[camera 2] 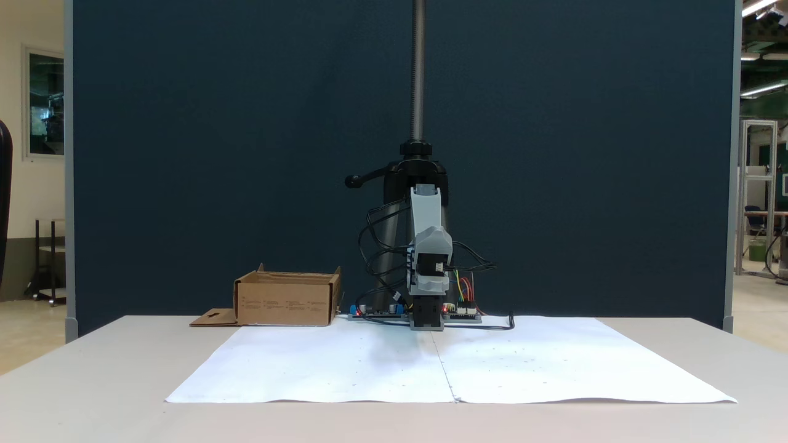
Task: Grasp a green dice and put it in the bin.
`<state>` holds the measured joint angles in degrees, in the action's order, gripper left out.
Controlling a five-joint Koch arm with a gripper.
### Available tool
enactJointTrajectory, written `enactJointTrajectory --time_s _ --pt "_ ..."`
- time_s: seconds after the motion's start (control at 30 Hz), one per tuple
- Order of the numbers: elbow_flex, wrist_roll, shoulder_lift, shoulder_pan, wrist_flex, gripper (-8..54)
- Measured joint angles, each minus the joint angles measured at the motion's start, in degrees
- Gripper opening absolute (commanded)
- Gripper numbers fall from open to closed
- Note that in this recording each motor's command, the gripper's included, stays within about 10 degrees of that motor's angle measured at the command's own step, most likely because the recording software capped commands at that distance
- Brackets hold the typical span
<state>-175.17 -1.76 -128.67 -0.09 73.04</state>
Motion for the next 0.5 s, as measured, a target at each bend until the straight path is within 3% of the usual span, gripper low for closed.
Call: enactJointTrajectory --time_s 0.5 --pt "0.0 -0.09 0.0 -0.09 0.0 46.7"
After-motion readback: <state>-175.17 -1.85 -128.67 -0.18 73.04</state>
